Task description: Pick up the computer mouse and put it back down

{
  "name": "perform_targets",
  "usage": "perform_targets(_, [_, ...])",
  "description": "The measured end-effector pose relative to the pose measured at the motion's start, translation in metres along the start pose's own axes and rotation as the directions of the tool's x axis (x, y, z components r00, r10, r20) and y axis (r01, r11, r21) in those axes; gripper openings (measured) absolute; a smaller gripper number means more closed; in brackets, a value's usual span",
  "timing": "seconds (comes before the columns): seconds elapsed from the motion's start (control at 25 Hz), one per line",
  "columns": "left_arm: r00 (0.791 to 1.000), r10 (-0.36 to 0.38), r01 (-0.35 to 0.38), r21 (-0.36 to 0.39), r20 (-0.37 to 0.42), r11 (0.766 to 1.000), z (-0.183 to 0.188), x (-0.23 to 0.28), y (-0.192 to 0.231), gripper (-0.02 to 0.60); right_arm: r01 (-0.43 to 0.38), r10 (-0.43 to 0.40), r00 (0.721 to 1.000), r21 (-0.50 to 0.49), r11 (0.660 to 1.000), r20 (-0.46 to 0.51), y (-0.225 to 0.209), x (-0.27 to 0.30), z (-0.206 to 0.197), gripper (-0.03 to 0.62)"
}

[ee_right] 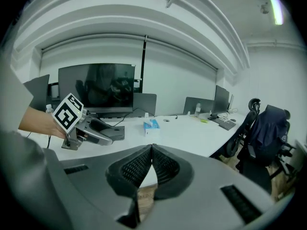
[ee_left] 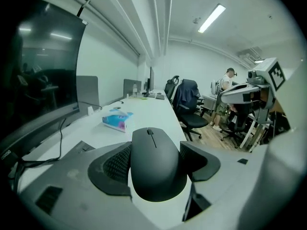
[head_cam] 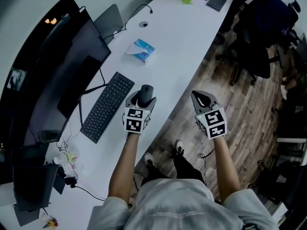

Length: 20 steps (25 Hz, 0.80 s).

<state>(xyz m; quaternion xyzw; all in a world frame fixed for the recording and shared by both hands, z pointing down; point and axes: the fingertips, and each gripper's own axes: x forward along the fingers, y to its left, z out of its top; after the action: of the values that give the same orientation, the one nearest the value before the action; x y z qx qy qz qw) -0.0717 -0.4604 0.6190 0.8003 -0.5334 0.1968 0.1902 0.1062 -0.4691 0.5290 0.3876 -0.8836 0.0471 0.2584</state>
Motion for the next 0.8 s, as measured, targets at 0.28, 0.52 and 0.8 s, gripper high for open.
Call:
perform_targets(0.28, [0.993, -0.046, 0.045, -0.013, -0.109, 0.999, -0.043, 0.059, -0.008, 0.313, 0.002, -0.001, 0.999, 0.032, 0.999, -0.055, -0.017, 0.013, -0.031, 0.002])
perform_targets(0.52, [0.980, -0.046, 0.051, 0.017, -0.193, 0.999, -0.078, 0.092, -0.005, 0.313, 0.008, -0.005, 0.997, 0.041, 0.999, -0.080, -0.027, 0.013, -0.047, 0.002])
perform_targets(0.8, [0.975, -0.016, 0.015, -0.006, -0.222, 1.000, -0.078, 0.096, -0.005, 0.313, 0.015, -0.009, 0.995, 0.057, 0.998, -0.099, -0.030, 0.011, -0.059, 0.002])
